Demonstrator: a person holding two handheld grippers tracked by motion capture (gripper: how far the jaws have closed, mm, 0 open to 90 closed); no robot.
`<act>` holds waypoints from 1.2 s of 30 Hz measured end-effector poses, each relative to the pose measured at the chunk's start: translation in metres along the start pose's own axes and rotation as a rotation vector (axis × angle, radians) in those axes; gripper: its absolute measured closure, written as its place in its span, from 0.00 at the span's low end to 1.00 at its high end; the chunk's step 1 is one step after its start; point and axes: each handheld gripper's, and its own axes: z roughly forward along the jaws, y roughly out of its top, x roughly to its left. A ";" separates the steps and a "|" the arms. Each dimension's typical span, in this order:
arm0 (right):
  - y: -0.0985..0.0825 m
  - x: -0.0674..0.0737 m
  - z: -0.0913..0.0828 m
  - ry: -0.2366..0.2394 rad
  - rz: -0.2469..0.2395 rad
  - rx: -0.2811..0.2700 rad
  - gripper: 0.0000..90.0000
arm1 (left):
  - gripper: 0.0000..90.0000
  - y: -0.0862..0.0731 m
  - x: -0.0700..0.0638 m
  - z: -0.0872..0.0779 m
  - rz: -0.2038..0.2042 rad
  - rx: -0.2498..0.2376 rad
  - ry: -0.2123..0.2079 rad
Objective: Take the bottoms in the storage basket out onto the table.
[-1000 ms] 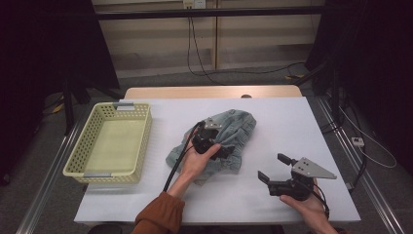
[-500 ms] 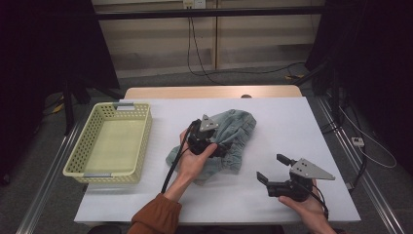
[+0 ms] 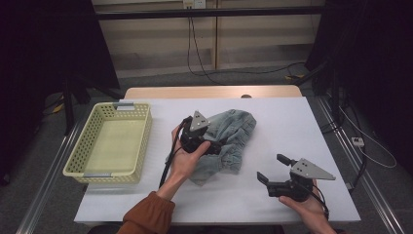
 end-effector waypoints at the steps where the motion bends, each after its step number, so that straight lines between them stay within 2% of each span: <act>1: 0.000 0.000 0.000 0.000 0.000 0.000 0.06 | 0.07 0.001 0.000 -0.003 0.001 0.001 0.003; 5: 0.000 0.000 0.000 -0.001 0.002 0.000 0.06 | 0.07 0.002 0.001 -0.013 0.016 -0.010 0.001; 6: 0.000 0.000 0.000 -0.003 0.000 0.001 0.06 | 0.07 0.002 0.002 -0.015 0.014 -0.019 -0.012; 10: 0.000 0.000 0.000 -0.003 -0.001 0.001 0.06 | 0.06 0.002 0.004 -0.022 0.008 -0.018 -0.001; 14: 0.000 0.000 0.000 -0.002 0.001 0.001 0.06 | 0.06 0.002 0.008 -0.035 0.003 -0.048 -0.012; 20: 0.000 0.000 0.001 -0.003 -0.001 0.003 0.06 | 0.05 -0.002 0.011 -0.047 -0.006 -0.033 0.007; 22: 0.000 0.000 0.001 -0.003 0.000 0.003 0.06 | 0.05 -0.003 0.012 -0.048 -0.019 -0.030 -0.003; 23: 0.000 0.000 0.001 -0.004 0.000 0.003 0.06 | 0.05 -0.007 0.012 -0.052 -0.028 -0.033 -0.026; 26: 0.000 0.000 0.001 -0.005 0.000 0.005 0.06 | 0.05 -0.010 0.010 -0.058 0.006 -0.025 -0.003; 32: 0.000 0.000 0.001 -0.004 -0.001 0.004 0.06 | 0.05 -0.016 0.007 -0.072 0.038 -0.020 0.044; 36: 0.000 0.000 0.001 -0.004 0.000 0.005 0.06 | 0.05 -0.020 0.004 -0.080 0.047 -0.025 0.036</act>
